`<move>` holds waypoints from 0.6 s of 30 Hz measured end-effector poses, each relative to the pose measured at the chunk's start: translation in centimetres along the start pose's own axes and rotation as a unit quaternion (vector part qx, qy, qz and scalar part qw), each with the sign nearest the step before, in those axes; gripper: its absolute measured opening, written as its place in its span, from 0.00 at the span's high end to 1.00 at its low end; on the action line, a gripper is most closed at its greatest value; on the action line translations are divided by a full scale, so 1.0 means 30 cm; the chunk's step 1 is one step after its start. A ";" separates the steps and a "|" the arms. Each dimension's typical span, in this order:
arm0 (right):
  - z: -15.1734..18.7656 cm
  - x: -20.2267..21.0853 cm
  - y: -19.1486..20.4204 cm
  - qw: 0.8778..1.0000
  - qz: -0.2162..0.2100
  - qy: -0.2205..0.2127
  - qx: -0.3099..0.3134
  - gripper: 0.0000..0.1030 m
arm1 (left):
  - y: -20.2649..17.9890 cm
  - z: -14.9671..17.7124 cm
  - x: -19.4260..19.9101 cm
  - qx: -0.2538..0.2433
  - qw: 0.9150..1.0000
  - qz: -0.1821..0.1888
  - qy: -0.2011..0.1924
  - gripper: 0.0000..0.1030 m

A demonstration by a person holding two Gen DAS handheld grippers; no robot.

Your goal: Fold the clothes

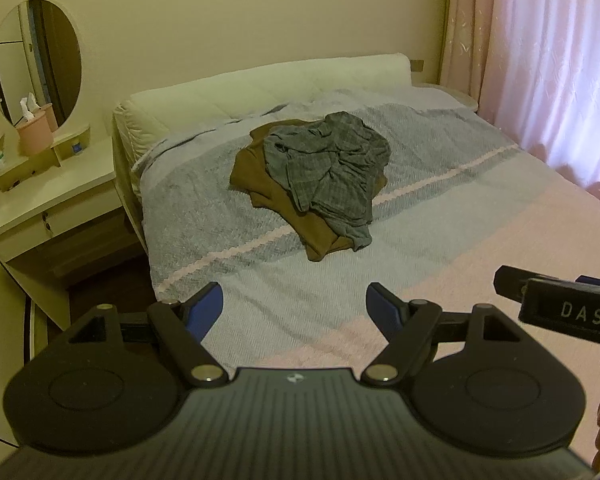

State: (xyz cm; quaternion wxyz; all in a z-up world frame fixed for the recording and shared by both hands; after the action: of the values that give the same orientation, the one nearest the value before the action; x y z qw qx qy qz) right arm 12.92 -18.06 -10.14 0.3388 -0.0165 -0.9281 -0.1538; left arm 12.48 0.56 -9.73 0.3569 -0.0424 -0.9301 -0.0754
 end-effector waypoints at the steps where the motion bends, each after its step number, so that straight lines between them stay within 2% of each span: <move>1: -0.002 -0.004 -0.002 1.000 0.001 0.000 -0.003 0.01 | 0.002 -0.003 -0.008 -0.001 1.000 0.001 0.001 0.26; 10: -0.026 -0.069 -0.017 1.000 0.009 -0.002 -0.028 0.01 | 0.023 -0.057 -0.109 -0.014 1.000 0.021 0.005 0.26; 18: -0.061 -0.233 -0.029 0.997 0.023 0.010 -0.067 0.01 | 0.044 -0.128 -0.319 -0.040 0.998 0.046 0.028 0.26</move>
State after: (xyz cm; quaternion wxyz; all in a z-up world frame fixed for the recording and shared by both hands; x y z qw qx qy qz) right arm 19.33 -18.92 -13.51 0.3496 -0.0592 -0.9116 -0.2080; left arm 22.28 0.96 -13.19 0.3841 -0.0973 -0.9130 -0.0973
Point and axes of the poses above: each gripper's, at about its wrist camera, not at the fingertips, and x roughly against the way its jaws point, y to its left, z to its underside, the point moved 10 cm from there along -x, roughly the way its jaws point, and after that the axes turned 5 degrees about -x, right-handed, at the moved point
